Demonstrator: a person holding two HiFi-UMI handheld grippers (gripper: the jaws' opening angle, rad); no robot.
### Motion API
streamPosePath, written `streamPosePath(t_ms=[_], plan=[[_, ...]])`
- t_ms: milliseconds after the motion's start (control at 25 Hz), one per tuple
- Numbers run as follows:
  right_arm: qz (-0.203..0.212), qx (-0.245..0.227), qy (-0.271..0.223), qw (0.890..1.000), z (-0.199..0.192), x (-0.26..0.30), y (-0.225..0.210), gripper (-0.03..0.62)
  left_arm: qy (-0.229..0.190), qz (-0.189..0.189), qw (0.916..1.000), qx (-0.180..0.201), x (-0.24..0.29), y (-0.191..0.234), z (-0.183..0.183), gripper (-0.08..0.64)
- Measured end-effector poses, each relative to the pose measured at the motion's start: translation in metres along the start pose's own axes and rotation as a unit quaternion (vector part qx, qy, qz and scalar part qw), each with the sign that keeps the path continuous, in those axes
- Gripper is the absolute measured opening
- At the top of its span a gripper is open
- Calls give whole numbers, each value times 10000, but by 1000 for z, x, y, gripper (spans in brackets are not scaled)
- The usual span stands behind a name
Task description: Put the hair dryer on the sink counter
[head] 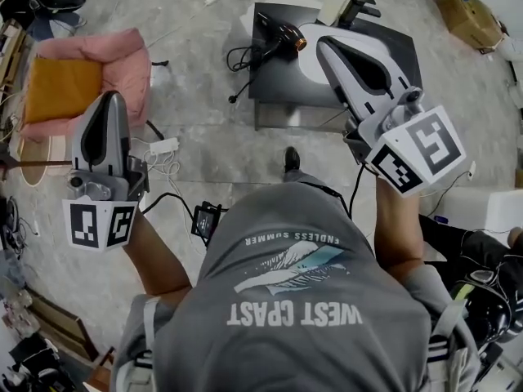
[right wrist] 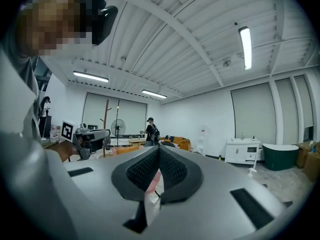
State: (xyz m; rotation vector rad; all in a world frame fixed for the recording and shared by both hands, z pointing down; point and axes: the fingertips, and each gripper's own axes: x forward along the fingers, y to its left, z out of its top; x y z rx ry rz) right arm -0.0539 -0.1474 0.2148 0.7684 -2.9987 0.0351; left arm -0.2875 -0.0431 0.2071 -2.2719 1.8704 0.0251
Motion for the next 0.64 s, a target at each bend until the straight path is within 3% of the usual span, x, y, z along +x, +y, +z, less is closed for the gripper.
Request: streamPosePath(t_ms=[120,400,640], plan=[[36,-128,18,9999,0,-3,0,26,-36,29,10000,-27,-2,-6,-14,23],[-12,163,-242,9996,-59,-29,-18,26,246,-206,9990,316,4,-50,-60,23],[-177,-162,51,9997,-22,-87,-53,26,48,-335,9994,-54,30,-113,-42,23]])
